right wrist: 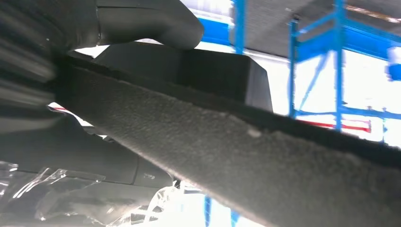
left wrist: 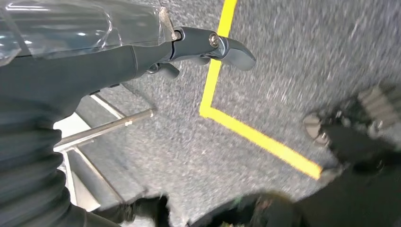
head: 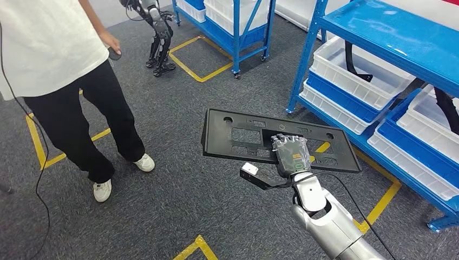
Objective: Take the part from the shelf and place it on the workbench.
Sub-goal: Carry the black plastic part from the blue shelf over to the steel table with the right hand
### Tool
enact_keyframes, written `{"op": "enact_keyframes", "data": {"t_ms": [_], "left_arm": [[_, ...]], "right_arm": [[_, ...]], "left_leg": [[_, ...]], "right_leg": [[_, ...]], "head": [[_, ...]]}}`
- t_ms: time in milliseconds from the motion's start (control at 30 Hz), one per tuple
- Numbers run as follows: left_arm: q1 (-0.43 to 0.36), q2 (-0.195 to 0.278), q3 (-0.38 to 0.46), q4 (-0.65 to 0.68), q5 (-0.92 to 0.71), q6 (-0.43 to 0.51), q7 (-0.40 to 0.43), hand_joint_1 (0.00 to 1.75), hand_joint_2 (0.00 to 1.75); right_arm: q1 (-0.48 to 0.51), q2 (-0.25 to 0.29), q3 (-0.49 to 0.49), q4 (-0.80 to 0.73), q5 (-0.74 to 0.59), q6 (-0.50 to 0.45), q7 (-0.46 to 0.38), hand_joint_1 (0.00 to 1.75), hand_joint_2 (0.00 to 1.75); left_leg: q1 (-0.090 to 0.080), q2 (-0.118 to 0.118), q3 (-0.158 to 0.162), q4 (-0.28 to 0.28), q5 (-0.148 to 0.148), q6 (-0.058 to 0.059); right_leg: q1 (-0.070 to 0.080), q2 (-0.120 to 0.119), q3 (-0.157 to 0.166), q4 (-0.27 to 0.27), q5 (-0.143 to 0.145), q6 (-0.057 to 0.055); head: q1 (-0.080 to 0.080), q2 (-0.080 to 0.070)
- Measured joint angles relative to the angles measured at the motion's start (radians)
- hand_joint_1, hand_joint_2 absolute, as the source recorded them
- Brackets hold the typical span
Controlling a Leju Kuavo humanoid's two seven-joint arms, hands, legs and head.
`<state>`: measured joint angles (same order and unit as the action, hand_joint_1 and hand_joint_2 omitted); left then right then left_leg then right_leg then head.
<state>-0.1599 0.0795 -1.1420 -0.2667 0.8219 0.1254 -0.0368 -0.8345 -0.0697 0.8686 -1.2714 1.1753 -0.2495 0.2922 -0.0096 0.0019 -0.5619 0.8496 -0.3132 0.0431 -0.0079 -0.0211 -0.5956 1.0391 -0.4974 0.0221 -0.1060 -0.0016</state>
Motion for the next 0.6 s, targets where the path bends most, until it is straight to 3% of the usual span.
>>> {"op": "enact_keyframes", "data": {"t_ms": [67,100,133,167,233,267,300,367,400,467,533,600], "left_arm": [[-0.009,-0.001,0.004,0.000,-0.005,0.000,0.000,0.00,1.75],[-0.012,-0.001,0.005,0.000,-0.009,-0.001,0.000,0.00,1.75],[-0.013,-0.002,0.006,0.000,-0.013,-0.002,0.001,0.00,1.75],[-0.014,-0.002,0.006,0.000,-0.017,-0.002,0.002,0.00,1.75],[-0.017,-0.002,0.006,0.000,-0.024,0.001,0.002,0.00,1.75],[-0.020,-0.003,0.007,0.000,-0.025,0.004,0.003,0.00,1.75],[-0.022,-0.003,0.007,0.000,-0.025,0.007,0.003,0.00,1.75],[-0.021,-0.004,0.009,0.000,-0.021,0.009,0.007,0.00,1.75],[-0.018,-0.005,0.010,0.000,-0.019,0.008,0.009,0.00,1.75],[-0.013,-0.007,0.011,0.000,-0.020,0.003,0.011,0.00,1.75],[-0.013,-0.008,0.012,0.000,-0.028,-0.004,0.010,0.00,1.75],[-0.014,-0.010,0.012,0.000,-0.035,-0.007,0.010,0.00,1.75]], "right_arm": [[0.007,-0.004,0.000,0.000,0.000,-0.002,-0.002,1.75,1.75],[0.010,-0.006,0.000,0.000,0.000,-0.002,-0.003,1.75,1.75],[0.012,-0.006,0.000,-0.001,0.001,-0.002,-0.003,1.75,1.75],[0.012,-0.006,0.000,-0.002,0.001,-0.002,-0.002,1.75,1.75],[0.007,-0.007,-0.001,-0.006,0.001,-0.002,0.000,1.75,1.75],[0.004,-0.008,-0.002,-0.008,0.000,-0.003,0.001,1.75,1.75],[0.000,-0.008,-0.004,-0.010,0.000,-0.003,0.001,1.75,1.75],[-0.005,-0.008,-0.006,-0.011,0.001,-0.003,0.000,1.75,1.75],[-0.007,-0.007,-0.006,-0.012,0.002,-0.002,-0.001,1.75,1.75],[-0.012,-0.005,-0.007,-0.017,0.006,0.001,0.000,1.75,1.75],[-0.016,-0.005,-0.007,-0.020,0.010,0.004,0.001,1.75,1.75],[-0.016,-0.005,-0.007,-0.022,0.012,0.007,0.001,1.75,1.75]], "left_leg": [[0.002,-0.024,0.001,0.000,0.001,0.004],[0.003,-0.037,0.002,0.000,0.001,0.004],[0.004,-0.049,0.005,0.001,0.000,0.004],[0.006,-0.062,0.008,0.002,-0.001,0.003],[0.010,-0.086,0.010,0.004,-0.004,-0.002],[0.010,-0.097,0.007,0.007,-0.005,-0.005],[0.011,-0.108,0.002,0.008,-0.005,-0.009],[0.012,-0.132,-0.008,0.008,-0.001,-0.019],[0.010,-0.127,-0.014,0.013,-0.004,-0.024],[0.006,-0.083,-0.048,0.079,-0.040,-0.035],[0.008,-0.033,-0.124,0.235,-0.107,-0.042],[0.012,-0.020,-0.188,0.357,-0.141,-0.047]], "right_leg": [[0.001,0.023,-0.073,0.153,-0.057,0.001],[0.001,0.026,-0.093,0.189,-0.058,0.003],[0.000,0.027,-0.093,0.181,-0.038,0.005],[-0.002,0.032,-0.073,0.129,0.002,0.008],[-0.010,0.074,-0.010,-0.025,0.092,0.012],[-0.014,0.094,0.016,-0.087,0.117,0.012],[-0.015,0.107,0.028,-0.121,0.126,0.011],[-0.017,0.091,0.035,-0.139,0.120,0.006],[-0.018,0.078,0.038,-0.142,0.119,0.002],[-0.022,0.053,0.044,-0.149,0.120,-0.007],[-0.018,0.029,0.047,-0.151,0.119,-0.015],[-0.016,0.004,0.048,-0.151,0.115,-0.018]], "head": [[0.000,0.000],[0.000,0.000],[0.000,0.000],[0.000,0.000],[0.000,0.000],[0.000,0.000],[0.000,0.000],[0.000,0.000],[0.000,0.000],[-0.001,0.000],[-0.001,0.000],[-0.001,0.000]]}}
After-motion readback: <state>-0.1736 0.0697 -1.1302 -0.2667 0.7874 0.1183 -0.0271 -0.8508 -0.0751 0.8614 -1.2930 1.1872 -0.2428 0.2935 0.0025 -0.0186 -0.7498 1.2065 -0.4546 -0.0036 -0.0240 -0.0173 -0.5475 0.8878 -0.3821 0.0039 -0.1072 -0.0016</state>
